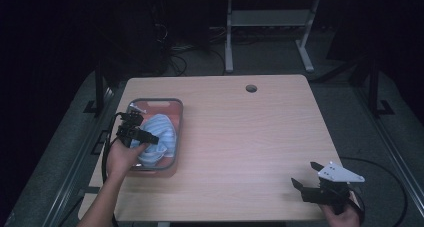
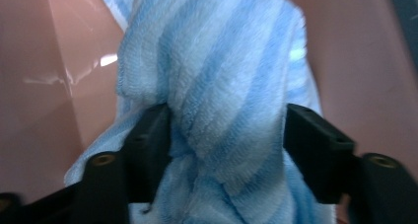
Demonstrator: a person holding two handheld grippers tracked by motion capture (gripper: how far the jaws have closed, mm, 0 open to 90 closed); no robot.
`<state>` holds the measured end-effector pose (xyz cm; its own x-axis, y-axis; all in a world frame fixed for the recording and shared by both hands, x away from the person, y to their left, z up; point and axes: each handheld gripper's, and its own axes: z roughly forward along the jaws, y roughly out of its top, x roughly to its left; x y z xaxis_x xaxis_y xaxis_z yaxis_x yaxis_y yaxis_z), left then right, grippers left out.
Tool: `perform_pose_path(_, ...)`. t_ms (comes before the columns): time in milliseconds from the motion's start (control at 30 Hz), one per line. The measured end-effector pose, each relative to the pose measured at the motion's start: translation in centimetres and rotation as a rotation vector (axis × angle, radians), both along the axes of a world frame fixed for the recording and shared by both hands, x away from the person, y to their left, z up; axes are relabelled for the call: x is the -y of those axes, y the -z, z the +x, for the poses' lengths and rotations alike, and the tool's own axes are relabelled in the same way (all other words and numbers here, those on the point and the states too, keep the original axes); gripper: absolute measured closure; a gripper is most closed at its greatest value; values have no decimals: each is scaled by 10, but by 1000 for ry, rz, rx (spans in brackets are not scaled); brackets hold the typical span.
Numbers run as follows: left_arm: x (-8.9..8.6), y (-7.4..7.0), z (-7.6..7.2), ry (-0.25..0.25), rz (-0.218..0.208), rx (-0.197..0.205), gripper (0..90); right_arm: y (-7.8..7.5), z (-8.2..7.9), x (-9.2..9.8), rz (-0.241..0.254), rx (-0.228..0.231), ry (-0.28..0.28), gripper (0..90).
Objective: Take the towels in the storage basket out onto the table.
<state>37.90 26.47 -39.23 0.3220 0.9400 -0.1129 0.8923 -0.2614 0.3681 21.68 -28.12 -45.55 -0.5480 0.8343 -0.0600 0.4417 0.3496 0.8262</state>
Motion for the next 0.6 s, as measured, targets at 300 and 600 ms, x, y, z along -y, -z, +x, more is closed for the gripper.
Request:
perform_pose_path(300,9,15,8,26,93,-94,536,0,0,0,3,-1,-6,141)
perform_pose_path(600,7,15,8,55,93,-110,728,0,-1,1,11,3,-1,142)
